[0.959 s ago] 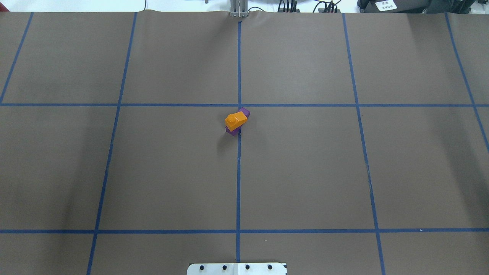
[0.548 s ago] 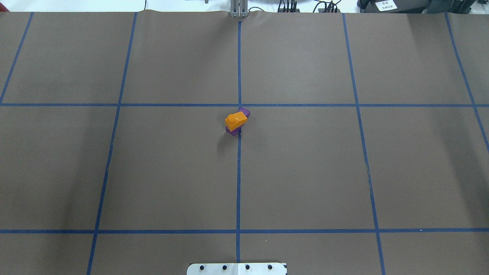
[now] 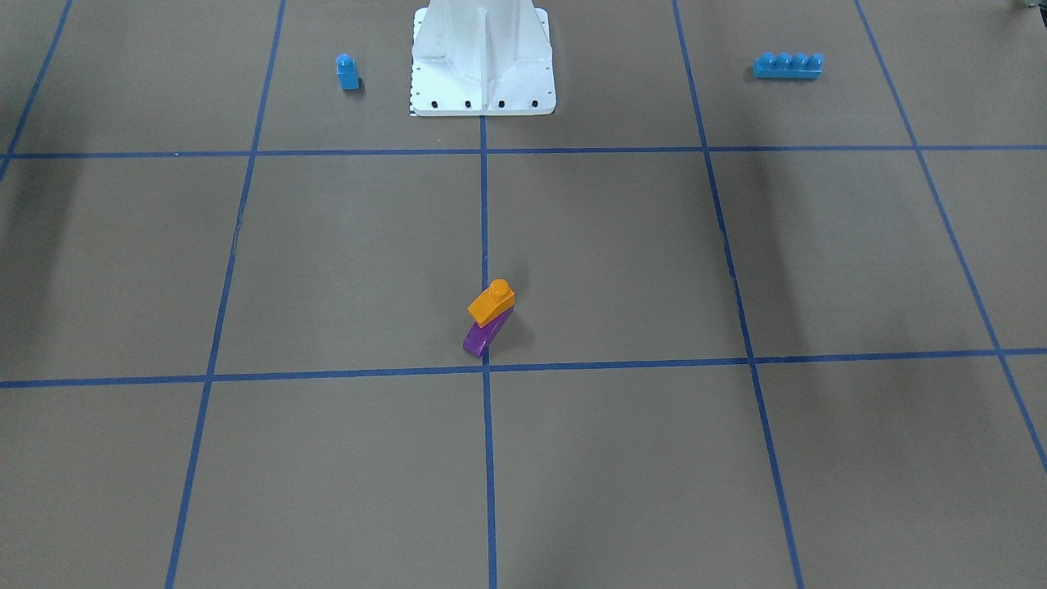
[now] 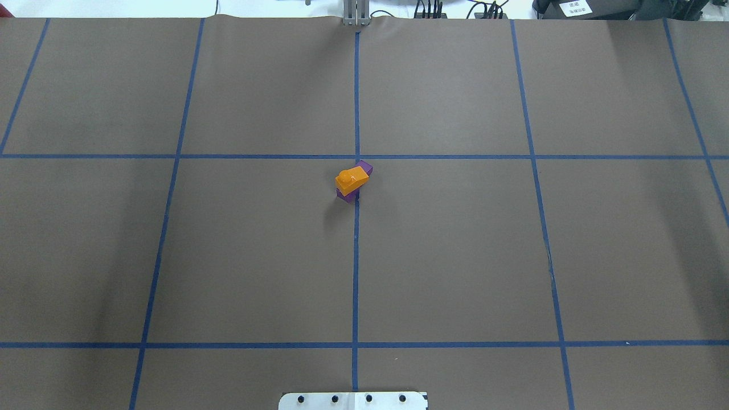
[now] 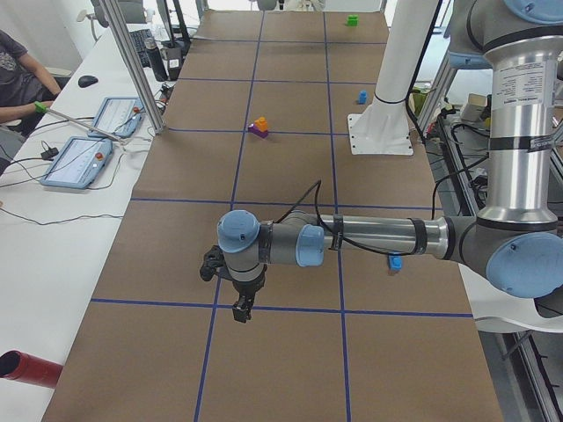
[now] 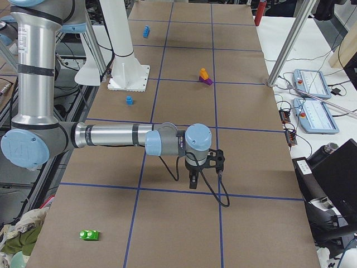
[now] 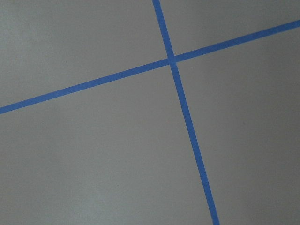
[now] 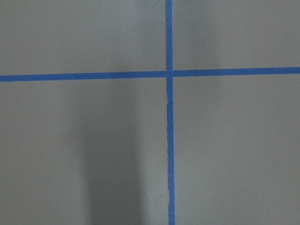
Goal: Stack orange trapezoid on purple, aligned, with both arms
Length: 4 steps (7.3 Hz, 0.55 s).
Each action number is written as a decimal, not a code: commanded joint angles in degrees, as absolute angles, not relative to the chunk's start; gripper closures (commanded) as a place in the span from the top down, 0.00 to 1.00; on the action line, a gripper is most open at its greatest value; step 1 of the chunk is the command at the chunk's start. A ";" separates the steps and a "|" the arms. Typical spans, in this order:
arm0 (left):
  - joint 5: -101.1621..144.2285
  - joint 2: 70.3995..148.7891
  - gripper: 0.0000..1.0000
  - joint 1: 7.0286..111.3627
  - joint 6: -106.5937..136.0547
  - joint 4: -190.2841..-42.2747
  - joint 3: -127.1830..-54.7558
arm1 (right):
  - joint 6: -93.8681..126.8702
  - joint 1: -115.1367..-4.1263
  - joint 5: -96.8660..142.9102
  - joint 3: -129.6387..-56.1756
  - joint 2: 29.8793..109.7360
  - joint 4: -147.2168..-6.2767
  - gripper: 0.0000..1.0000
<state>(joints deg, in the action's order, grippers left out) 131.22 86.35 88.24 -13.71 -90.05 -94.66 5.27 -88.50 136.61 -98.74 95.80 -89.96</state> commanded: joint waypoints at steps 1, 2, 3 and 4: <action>131.22 86.40 1.00 88.24 -13.71 -90.00 -94.66 | 5.27 -88.51 136.67 -98.61 95.80 -89.91 1.00; 131.22 86.48 1.00 88.24 -13.71 -90.00 -94.66 | 5.27 -88.51 136.67 -98.61 95.80 -89.91 1.00; 131.13 86.57 1.00 88.24 -13.71 -90.00 -94.48 | 5.27 -88.51 136.67 -98.61 95.80 -89.91 1.00; 131.05 86.66 1.00 88.24 -13.71 -90.00 -94.48 | 5.27 -88.51 136.67 -98.61 95.80 -89.91 1.00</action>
